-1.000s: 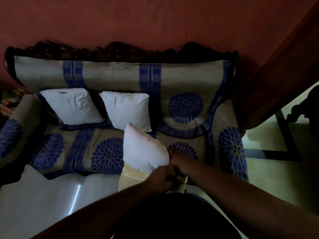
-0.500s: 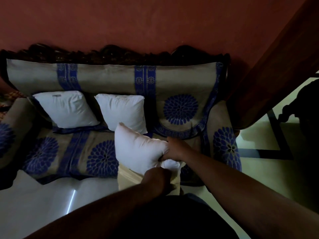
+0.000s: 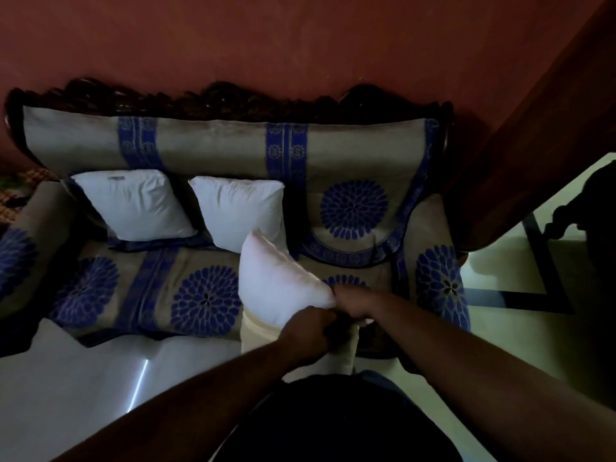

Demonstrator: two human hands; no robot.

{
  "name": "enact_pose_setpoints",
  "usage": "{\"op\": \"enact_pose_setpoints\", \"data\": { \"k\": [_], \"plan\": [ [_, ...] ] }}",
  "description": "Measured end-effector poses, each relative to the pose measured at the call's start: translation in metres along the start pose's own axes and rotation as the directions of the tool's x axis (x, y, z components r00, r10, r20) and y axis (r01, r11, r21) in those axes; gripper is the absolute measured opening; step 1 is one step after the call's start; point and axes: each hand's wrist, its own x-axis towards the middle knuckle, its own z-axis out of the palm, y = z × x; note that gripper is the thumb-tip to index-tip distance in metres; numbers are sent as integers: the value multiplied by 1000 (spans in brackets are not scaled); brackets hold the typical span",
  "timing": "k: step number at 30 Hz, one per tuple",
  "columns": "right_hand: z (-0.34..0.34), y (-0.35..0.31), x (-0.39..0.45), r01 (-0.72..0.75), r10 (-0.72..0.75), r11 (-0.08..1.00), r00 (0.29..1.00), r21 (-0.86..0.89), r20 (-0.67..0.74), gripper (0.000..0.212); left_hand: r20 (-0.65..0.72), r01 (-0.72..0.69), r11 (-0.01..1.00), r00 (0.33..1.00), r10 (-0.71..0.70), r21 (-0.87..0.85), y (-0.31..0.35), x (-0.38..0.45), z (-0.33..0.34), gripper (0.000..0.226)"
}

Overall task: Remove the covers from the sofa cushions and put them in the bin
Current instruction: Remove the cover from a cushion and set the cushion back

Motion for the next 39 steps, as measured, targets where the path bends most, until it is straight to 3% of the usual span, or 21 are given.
{"op": "enact_pose_setpoints", "data": {
  "k": [2, 5, 7, 9, 12, 15, 17, 19, 21, 23, 25, 29, 33, 35, 37, 39],
  "plan": [
    [-5, 5, -3, 36, -39, 998, 998, 52, 54, 56, -32, -52, 997, 998, 54, 51, -7, -1, 6, 31],
    [-15, 8, -15, 75, -84, 995, 983, 61, 162, 61, -87, -126, 943, 983, 160, 309, -17, -10, 1, 27],
    [-20, 11, -24, 43, -47, 999, 975, 24, 216, 49, -45, -178, 904, 976, 211, 388, -23, -12, -1, 45],
    [-21, 19, -34, 30, -33, 999, 975, 18, 221, 37, 7, -228, 906, 970, 241, 357, -31, -9, -6, 59],
    [-14, 32, -38, 127, -129, 992, 980, 18, 152, 51, 47, -177, 915, 984, 171, 362, -32, -1, -15, 69],
    [-12, 34, -42, 160, -163, 986, 982, 38, 92, 64, 72, -76, 964, 996, 59, 254, -35, 9, -26, 81],
    [-13, 37, -38, 160, -158, 984, 987, -76, 27, 74, 70, -23, 980, 997, 9, 196, -41, 17, -32, 80],
    [-12, 43, -31, 160, -172, 962, 984, -219, -37, 72, 53, 23, 982, 998, -34, 186, -46, 25, -32, 70],
    [-8, 45, -26, 174, -215, 950, 967, -259, -138, 55, -9, 57, 985, 998, -56, 161, -52, 28, -29, 53],
    [-7, 38, -27, 238, -279, 956, 918, -170, -282, 48, -33, 130, 983, 991, -127, 127, -55, 30, -28, 43],
    [-9, 27, -30, 320, -316, 946, 872, -52, -374, 56, 0, 209, 968, 977, -211, 139, -53, 32, -32, 41],
    [-16, 14, -30, 425, -397, 905, 867, 31, -301, 44, 19, 188, 965, 981, -195, 184, -43, 38, -32, 39],
    [-29, -3, -27, 487, -512, 858, 832, -161, -211, 39, 84, 129, 945, 983, -161, 302, -34, 42, -22, 43],
    [-31, -12, -25, 529, -543, 840, 824, -124, -163, 37, 163, 78, 969, 979, -118, 233, -32, 40, -19, 46],
    [-32, -12, -24, 543, -545, 838, 832, -42, -104, 35, 210, 29, 987, 976, -63, 158, -34, 34, -21, 63],
    [-37, -4, -26, 518, -518, 855, 854, -15, -50, 36, 239, 14, 985, 969, -56, 171, -37, 30, -22, 56]
  ]
}}
